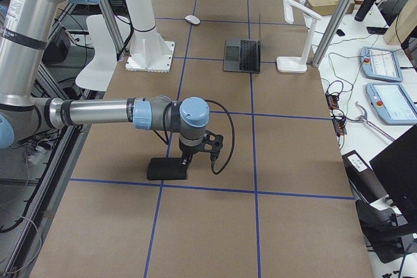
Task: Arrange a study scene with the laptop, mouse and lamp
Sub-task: 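Release the laptop and withdraw the left gripper away from it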
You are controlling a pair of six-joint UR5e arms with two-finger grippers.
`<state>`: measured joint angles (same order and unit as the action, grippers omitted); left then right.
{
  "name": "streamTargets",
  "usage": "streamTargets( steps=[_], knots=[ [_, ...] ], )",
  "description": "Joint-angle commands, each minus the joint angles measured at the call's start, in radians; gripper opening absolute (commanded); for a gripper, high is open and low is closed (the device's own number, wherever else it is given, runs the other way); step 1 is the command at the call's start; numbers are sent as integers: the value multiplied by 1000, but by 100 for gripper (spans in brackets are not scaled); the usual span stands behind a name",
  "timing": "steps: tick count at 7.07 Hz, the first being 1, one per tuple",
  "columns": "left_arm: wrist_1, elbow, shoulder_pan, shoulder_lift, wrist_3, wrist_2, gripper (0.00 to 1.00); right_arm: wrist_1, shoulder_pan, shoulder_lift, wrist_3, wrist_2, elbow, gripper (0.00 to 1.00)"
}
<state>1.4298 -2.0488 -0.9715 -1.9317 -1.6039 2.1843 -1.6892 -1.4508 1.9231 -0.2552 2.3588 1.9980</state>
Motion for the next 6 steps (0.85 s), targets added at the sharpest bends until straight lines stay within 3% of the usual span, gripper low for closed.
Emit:
streamTargets(
  steps=[1, 3, 6],
  knots=[
    [-2, -26, -97, 135, 339, 72, 99, 0, 1, -39, -3, -41, -41, 100],
    [0, -53, -130, 209, 516, 75, 99, -4, 3, -29, -7, -24, -56, 100],
    [0, -117, -164, 327, 718, 100, 99, 0, 4, -29, -22, 92, -130, 100]
  ],
)
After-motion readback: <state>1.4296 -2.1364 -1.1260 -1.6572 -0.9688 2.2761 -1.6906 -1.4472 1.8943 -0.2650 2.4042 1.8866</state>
